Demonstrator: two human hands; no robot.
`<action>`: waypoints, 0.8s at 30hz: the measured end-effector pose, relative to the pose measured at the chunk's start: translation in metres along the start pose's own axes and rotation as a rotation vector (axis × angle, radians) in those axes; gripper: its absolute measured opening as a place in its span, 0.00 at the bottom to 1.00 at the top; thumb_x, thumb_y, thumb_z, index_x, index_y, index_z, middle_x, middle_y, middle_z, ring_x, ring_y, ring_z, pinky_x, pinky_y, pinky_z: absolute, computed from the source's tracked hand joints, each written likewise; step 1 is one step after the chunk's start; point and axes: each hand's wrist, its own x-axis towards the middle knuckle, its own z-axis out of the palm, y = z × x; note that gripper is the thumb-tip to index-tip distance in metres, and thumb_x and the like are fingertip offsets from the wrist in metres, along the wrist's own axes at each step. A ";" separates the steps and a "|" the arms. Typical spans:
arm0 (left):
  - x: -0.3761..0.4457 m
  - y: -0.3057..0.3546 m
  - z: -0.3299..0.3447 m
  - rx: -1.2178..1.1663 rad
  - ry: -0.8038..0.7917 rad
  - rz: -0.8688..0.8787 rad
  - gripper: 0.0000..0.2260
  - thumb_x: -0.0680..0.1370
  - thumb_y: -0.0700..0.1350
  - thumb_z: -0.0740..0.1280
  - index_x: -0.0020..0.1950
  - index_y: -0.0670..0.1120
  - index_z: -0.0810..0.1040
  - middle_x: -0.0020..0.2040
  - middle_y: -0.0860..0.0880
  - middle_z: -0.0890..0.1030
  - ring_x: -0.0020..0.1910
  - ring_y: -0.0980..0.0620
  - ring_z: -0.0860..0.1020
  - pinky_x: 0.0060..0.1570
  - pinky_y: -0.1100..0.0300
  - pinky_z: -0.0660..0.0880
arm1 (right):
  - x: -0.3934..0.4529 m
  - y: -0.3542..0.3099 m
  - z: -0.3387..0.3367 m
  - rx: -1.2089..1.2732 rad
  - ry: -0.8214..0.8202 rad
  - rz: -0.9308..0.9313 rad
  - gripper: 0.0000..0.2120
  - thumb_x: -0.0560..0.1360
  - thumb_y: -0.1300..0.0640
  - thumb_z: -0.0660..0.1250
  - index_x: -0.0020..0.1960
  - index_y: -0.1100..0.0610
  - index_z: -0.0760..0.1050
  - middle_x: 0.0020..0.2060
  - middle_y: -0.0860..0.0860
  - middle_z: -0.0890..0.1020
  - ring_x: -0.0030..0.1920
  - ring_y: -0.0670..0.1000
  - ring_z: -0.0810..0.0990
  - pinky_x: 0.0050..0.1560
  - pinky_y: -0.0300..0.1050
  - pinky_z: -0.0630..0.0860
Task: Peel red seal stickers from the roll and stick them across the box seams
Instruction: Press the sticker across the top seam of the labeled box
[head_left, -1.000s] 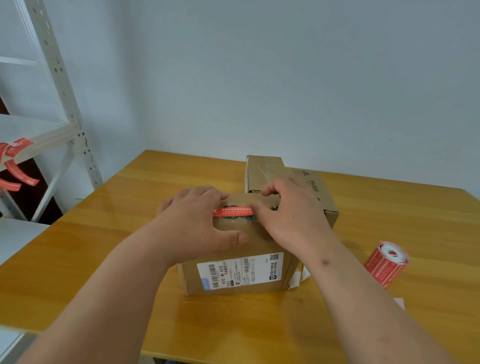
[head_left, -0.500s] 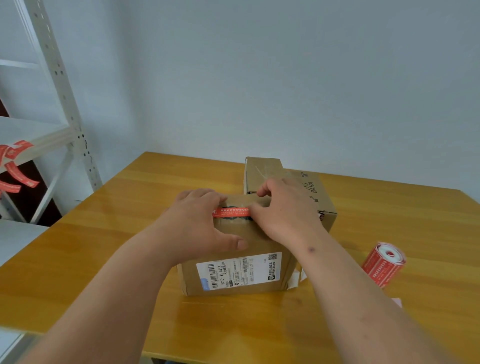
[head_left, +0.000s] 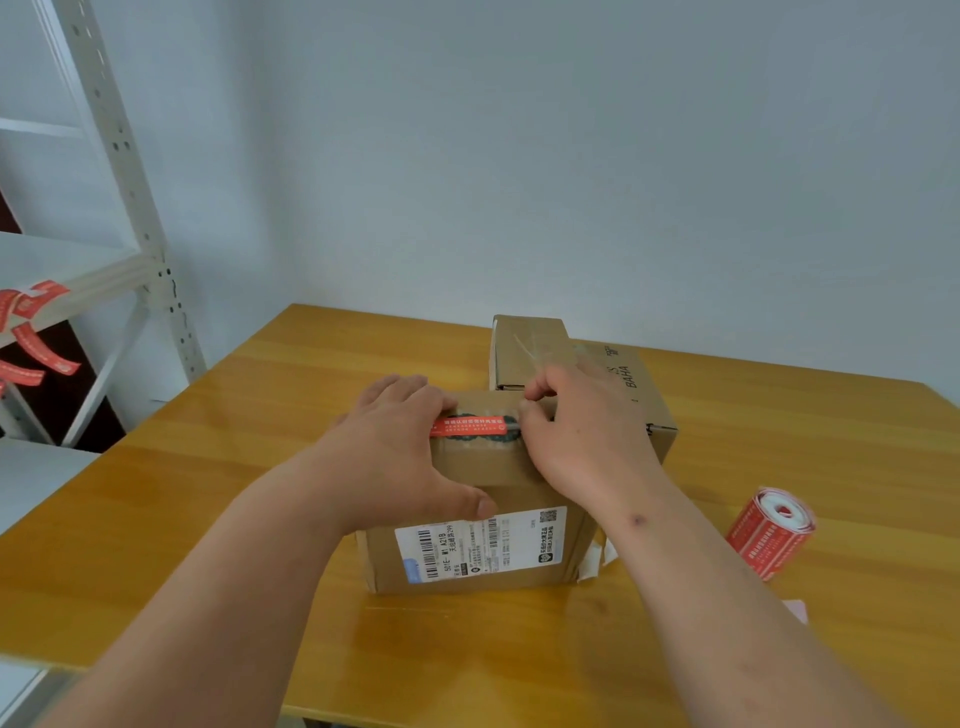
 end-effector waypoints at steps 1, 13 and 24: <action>0.000 0.000 0.001 0.005 -0.010 -0.002 0.48 0.61 0.68 0.74 0.75 0.57 0.58 0.79 0.55 0.53 0.78 0.53 0.45 0.76 0.47 0.53 | -0.001 0.001 0.000 0.000 -0.012 0.000 0.04 0.76 0.48 0.61 0.50 0.46 0.72 0.49 0.45 0.74 0.54 0.50 0.71 0.56 0.51 0.72; -0.006 -0.007 -0.006 0.092 -0.006 0.032 0.47 0.61 0.62 0.76 0.75 0.60 0.55 0.73 0.58 0.60 0.73 0.53 0.54 0.72 0.48 0.59 | -0.009 0.005 -0.005 0.053 -0.176 -0.020 0.16 0.74 0.38 0.63 0.55 0.47 0.72 0.52 0.45 0.72 0.59 0.50 0.67 0.55 0.44 0.67; -0.017 -0.015 -0.012 0.062 -0.017 -0.073 0.47 0.58 0.63 0.76 0.73 0.62 0.58 0.65 0.56 0.61 0.67 0.51 0.57 0.65 0.50 0.65 | -0.019 0.002 -0.008 0.059 -0.209 -0.024 0.21 0.73 0.37 0.62 0.62 0.46 0.70 0.59 0.45 0.71 0.59 0.49 0.69 0.58 0.46 0.70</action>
